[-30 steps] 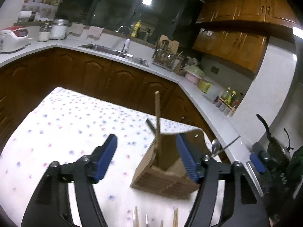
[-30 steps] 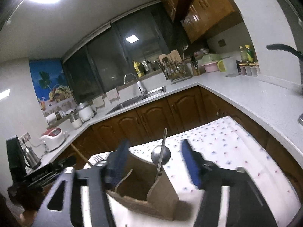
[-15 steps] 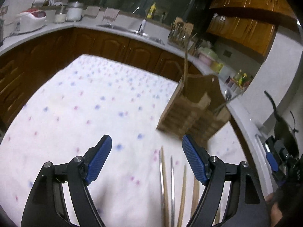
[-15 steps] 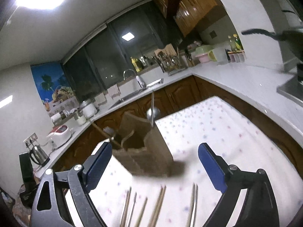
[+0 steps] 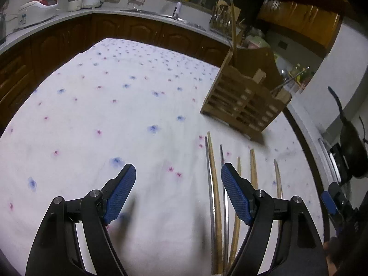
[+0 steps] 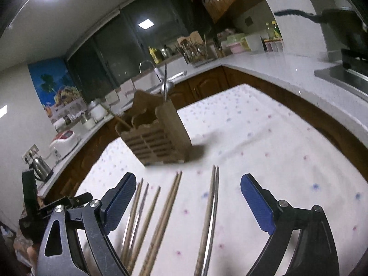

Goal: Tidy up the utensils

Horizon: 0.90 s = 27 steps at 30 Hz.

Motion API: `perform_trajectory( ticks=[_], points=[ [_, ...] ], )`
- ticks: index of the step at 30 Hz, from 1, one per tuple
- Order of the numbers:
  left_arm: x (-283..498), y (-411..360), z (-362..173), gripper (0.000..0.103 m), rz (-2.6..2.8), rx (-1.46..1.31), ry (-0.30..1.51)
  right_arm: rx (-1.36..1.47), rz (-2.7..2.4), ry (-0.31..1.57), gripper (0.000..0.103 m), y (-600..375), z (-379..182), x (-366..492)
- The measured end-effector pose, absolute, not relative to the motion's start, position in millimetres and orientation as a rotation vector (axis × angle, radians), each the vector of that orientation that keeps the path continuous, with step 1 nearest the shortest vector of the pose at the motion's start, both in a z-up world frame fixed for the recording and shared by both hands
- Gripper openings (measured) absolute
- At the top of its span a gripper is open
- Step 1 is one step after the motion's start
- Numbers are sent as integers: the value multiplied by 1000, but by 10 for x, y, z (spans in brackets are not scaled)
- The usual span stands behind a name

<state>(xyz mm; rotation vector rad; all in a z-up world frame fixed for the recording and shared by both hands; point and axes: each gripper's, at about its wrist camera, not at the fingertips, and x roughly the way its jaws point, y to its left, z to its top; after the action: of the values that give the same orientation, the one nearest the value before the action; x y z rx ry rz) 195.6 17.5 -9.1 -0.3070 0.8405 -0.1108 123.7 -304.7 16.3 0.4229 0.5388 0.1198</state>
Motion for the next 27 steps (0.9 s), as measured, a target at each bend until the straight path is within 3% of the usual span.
perform_trajectory(
  ticks=[9,17,27],
  points=[
    [1996,50,-164,78,-109,-249,883,388,130,569,90,-2964,54,1253],
    [2126,-66,-245,75,-122,-210,932,366,136,652,48,-2902,-64,1428],
    [2523,-302,-405,47,-162,-147,1023,345,145,751,22,-2849,-212,1845]
  ],
)
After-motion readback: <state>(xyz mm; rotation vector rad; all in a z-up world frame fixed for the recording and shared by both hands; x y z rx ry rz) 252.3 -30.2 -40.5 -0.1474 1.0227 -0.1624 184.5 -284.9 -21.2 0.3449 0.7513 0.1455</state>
